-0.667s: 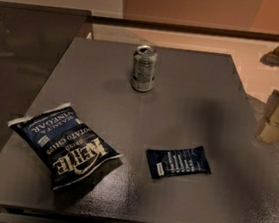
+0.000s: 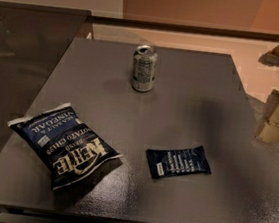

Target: Move rxbar blueberry near 7up can

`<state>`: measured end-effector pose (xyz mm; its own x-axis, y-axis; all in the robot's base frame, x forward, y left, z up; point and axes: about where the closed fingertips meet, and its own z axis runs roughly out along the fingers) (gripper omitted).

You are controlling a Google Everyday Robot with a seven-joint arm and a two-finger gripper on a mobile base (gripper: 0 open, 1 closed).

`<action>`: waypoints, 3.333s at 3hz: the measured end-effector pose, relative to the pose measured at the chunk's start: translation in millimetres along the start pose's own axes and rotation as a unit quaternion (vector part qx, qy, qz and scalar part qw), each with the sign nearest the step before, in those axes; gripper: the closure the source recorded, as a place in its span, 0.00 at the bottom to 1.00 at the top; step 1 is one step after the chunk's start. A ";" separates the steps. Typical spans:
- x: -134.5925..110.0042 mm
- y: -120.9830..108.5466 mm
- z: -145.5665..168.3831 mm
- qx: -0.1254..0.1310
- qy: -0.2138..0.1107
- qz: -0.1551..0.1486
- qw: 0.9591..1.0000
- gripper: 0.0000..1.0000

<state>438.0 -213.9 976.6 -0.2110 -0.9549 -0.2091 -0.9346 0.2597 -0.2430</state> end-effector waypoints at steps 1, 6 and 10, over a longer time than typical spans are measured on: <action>-8.4 12.9 11.1 -0.017 -0.005 -0.026 1.000 0.00; -37.3 75.9 115.4 -0.102 0.009 -0.147 0.984 0.00; -45.1 97.9 148.4 -0.131 0.022 -0.172 0.976 0.41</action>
Offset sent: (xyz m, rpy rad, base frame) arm -0.0337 0.0418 -0.0605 -0.0292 0.1024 0.2186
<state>398.5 -124.1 821.7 0.1212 -0.9858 -0.1161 -0.9923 -0.1173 -0.0404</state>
